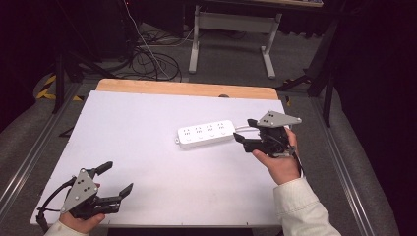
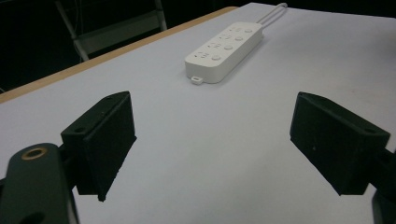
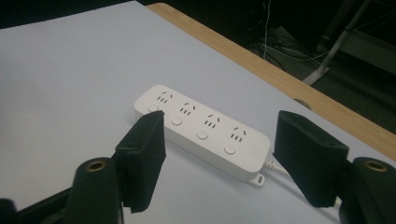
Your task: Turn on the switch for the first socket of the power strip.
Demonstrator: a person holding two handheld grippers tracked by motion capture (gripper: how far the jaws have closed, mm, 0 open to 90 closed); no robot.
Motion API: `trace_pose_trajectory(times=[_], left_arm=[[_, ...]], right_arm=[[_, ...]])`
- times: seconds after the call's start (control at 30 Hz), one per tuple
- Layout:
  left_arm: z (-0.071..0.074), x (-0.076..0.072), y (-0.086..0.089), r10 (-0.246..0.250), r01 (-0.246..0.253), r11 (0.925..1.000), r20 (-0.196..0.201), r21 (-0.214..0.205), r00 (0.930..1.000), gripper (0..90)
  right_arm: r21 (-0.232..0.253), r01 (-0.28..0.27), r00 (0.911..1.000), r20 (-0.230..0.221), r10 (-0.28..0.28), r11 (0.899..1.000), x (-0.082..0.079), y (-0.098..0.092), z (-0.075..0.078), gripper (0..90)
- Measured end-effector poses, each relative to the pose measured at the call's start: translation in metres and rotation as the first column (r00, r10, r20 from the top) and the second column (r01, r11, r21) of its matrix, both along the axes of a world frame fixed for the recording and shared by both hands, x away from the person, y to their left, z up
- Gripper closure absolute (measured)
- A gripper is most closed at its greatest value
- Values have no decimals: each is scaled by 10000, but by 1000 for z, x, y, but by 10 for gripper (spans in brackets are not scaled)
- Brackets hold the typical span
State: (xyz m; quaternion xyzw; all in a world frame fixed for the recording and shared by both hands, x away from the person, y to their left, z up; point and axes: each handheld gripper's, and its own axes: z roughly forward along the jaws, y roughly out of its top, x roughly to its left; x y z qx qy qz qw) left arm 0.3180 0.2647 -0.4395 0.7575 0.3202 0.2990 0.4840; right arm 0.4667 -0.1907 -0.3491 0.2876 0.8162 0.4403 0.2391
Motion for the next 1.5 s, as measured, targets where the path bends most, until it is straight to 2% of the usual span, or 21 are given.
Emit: trace_pose_trajectory(times=[0.13, 0.17, 0.2, 0.23, 0.3, 0.47, 0.67, 0.77, 0.93, 1.0, 1.5], left_arm=[[0, 0, 0, 19, -19, 10000, 32, 5, 10000, 147], [0, 0, 0, 18, -18, 10000, 31, 1, 10000, 148], [0, 0, 0, 11, -11, 10000, 34, 22, 10000, 147], [0, 0, 0, 4, -4, 10000, 12, 18, 10000, 147], [0, 0, -1, 2, -2, 10000, 16, 21, 10000, 147], [0, 0, 0, 2, -2, 10000, 13, -1, 10000, 147], [0, 0, 1, 9, -9, 10000, 29, 6, 10000, 147], [0, -1, 2, 39, -39, 10000, 56, 2, 10000, 147], [-1, -3, 2, 120, -120, 9999, -43, -89, 9999, 148], [-1, -4, 2, 142, -142, 9999, -3, 7, 9999, 148], [-2, -10, 4, 358, -358, 9993, -12, -46, 9994, 147]], right_arm=[[-40, 18, 9999, -154, -18, 10000, 8, 3, -3, 371], [-62, 14, 9999, -116, -15, 10000, 9, 4, -4, 412], [-40, -126, 9999, -40, 126, 9999, 12, 6, -5, 508], [-40, -126, 9999, -40, 126, 9999, 12, 6, -5, 508], [62, -315, 9990, -327, 317, 9995, 17, 8, -7, 579], [-475, -284, 9983, -514, 259, 9985, 32, 15, -18, 711], [-357, -142, 9968, -793, 114, 9993, 49, 22, -28, 880], [-248, -33, 9953, -964, 9, 9997, 55, 24, -33, 899], [-309, 130, 9929, -1177, -165, 9994, 67, 27, -43, 900], [-369, 212, 9917, -1258, -257, 9991, 73, 28, -49, 900], [-588, 449, 9842, -1687, -543, 9973, 95, 35, -72, 900]])
